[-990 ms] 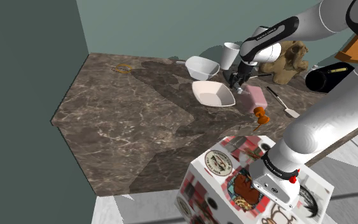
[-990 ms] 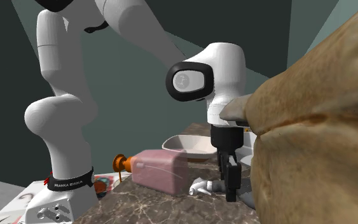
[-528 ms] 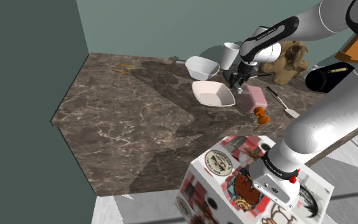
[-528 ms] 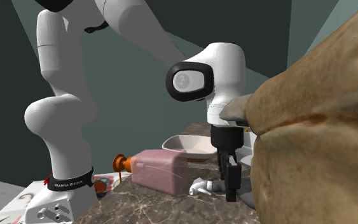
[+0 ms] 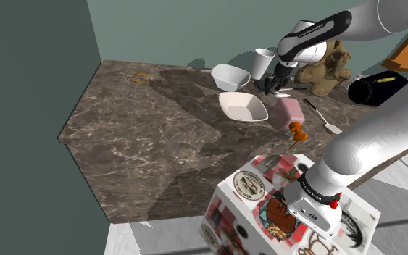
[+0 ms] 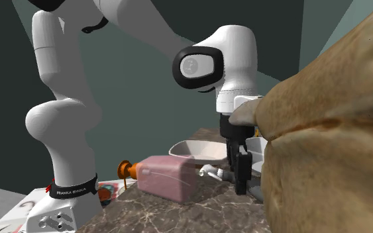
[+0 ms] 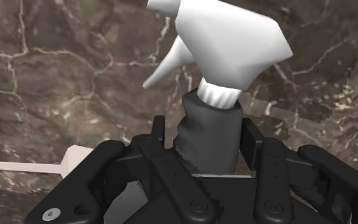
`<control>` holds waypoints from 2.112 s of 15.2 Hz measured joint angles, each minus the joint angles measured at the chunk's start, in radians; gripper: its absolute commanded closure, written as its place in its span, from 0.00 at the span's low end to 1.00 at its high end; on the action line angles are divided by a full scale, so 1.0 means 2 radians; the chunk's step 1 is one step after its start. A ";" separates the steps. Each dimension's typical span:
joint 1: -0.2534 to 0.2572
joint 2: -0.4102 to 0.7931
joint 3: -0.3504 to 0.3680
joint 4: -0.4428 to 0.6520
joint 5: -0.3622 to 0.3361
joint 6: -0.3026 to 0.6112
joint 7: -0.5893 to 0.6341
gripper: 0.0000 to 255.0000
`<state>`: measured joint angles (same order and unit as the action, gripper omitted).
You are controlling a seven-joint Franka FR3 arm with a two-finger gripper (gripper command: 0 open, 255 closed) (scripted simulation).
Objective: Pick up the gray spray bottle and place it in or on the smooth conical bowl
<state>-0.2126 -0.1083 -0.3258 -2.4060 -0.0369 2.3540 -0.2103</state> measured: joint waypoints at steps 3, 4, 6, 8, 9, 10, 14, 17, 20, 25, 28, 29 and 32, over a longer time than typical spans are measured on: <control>0.000 -0.013 0.001 0.010 -0.005 -0.022 0.004 1.00; -0.001 -0.017 0.002 0.012 -0.006 -0.029 0.005 1.00; -0.002 -0.026 0.002 0.018 -0.009 -0.043 0.006 1.00; -0.001 -0.032 0.004 0.027 -0.010 -0.058 0.008 1.00; -0.001 -0.037 0.005 0.028 -0.012 -0.064 0.010 1.00; -0.001 -0.038 0.005 0.034 -0.012 -0.071 0.010 1.00; -0.002 -0.050 0.007 0.050 -0.015 -0.100 0.013 1.00; -0.002 -0.061 0.009 0.061 -0.018 -0.121 0.015 1.00; -0.001 -0.065 0.011 0.079 -0.018 -0.142 0.015 1.00; 0.010 -0.051 0.025 0.108 -0.011 -0.159 0.036 1.00; 0.024 -0.032 0.042 0.130 -0.005 -0.163 0.068 1.00; 0.028 -0.024 0.047 0.135 -0.003 -0.161 0.076 1.00; 0.043 0.003 0.063 0.163 0.004 -0.163 0.102 1.00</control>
<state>-0.1267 -0.1030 -0.2005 -2.0802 -0.0282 2.0273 -0.0071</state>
